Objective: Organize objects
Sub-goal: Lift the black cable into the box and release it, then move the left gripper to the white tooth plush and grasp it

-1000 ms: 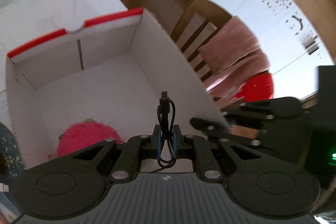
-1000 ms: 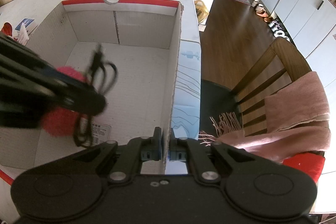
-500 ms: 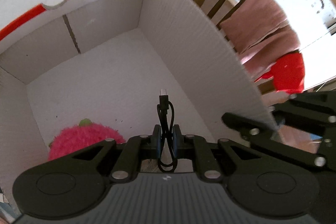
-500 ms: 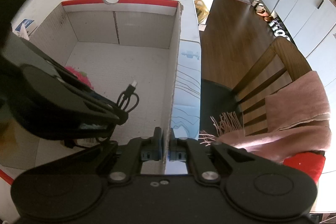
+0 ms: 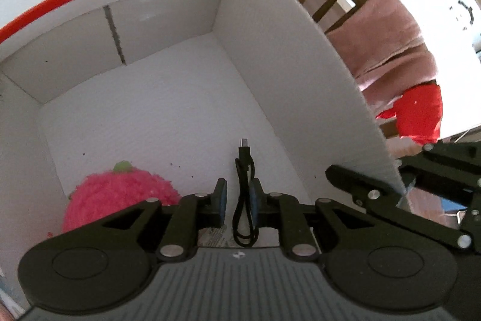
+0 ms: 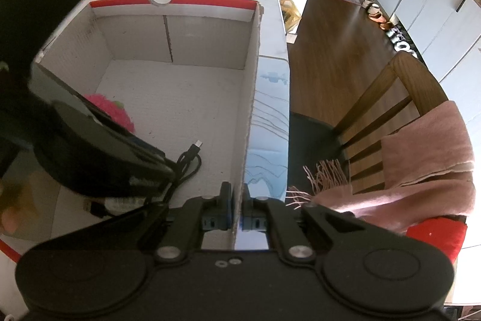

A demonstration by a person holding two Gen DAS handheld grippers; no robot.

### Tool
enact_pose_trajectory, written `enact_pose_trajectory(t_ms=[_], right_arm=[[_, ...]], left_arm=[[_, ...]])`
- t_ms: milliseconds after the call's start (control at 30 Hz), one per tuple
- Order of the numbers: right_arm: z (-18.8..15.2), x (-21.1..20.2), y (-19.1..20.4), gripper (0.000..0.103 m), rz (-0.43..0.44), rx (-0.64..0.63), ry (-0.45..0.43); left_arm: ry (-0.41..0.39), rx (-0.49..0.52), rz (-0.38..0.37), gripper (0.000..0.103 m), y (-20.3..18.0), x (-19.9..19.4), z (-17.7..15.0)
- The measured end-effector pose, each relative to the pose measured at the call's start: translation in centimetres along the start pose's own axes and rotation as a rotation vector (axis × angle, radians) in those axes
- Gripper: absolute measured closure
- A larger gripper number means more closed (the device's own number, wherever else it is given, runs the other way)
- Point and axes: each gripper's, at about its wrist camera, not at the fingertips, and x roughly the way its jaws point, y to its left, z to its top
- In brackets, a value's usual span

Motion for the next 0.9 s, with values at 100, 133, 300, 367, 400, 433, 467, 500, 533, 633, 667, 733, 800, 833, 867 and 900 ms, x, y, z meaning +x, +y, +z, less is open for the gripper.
enact_pose_trajectory(t_ms=[100, 133, 300, 367, 400, 433, 467, 500, 533, 633, 667, 733, 800, 833, 867, 900], right_arm=[[0.0, 0.1, 0.0, 0.100, -0.002, -0.001, 0.001], [0.0, 0.1, 0.0, 0.100, -0.003, -0.003, 0.001], [0.0, 0.2, 0.1, 0.100, -0.006, -0.008, 0.003], [0.0, 0.2, 0.2, 0.099, -0.008, -0.010, 0.005], [0.0, 0.1, 0.3, 0.099, -0.009, -0.012, 0.005], [0.0, 0.1, 0.3, 0.099, -0.009, -0.013, 0.005], [0.0, 0.1, 0.3, 0.099, -0.009, -0.013, 0.006], [0.0, 0.1, 0.3, 0.099, -0.010, -0.015, 0.006], [0.0, 0.1, 0.3, 0.099, -0.011, -0.017, 0.006], [0.0, 0.1, 0.5, 0.099, -0.015, -0.023, 0.008], [0.1, 0.1, 0.5, 0.099, -0.016, -0.024, 0.008], [0.1, 0.1, 0.6, 0.099, -0.017, -0.026, 0.010], [0.1, 0.2, 0.5, 0.099, -0.017, -0.026, 0.012], [0.1, 0.2, 0.5, 0.098, -0.017, -0.027, 0.013], [0.1, 0.2, 0.5, 0.098, -0.018, -0.029, 0.013], [0.1, 0.1, 0.6, 0.098, -0.020, -0.033, 0.013]], left_arm=[[-0.023, 0.004, 0.008, 0.072, 0.4, -1.3, -0.3], [-0.034, 0.005, 0.012, 0.065, 0.4, -1.7, -0.4], [-0.096, -0.002, -0.014, 0.048, 0.5, -4.4, -0.8], [-0.120, -0.001, -0.015, 0.048, 0.5, -5.6, -1.0], [-0.132, 0.003, -0.018, 0.048, 0.7, -6.2, -1.2], [-0.142, 0.005, -0.020, 0.048, 0.9, -7.0, -1.6], [-0.153, 0.006, -0.024, 0.048, 0.7, -7.5, -1.6], [-0.165, 0.010, -0.032, 0.047, 0.8, -8.2, -1.8], [-0.176, 0.013, -0.034, 0.047, 0.8, -8.8, -2.0], [-0.216, 0.022, -0.030, 0.039, 1.2, -10.9, -2.8], [-0.232, 0.018, -0.031, 0.037, 1.5, -11.8, -3.2], [-0.254, 0.007, -0.029, 0.036, 2.4, -13.0, -3.7], [-0.281, -0.002, -0.012, 0.033, 3.4, -14.4, -4.5], [-0.290, -0.006, -0.003, 0.031, 3.9, -14.9, -4.8], [-0.302, -0.015, 0.007, 0.031, 4.6, -15.6, -5.2], [-0.310, -0.024, 0.015, 0.031, 5.2, -16.1, -5.6]])
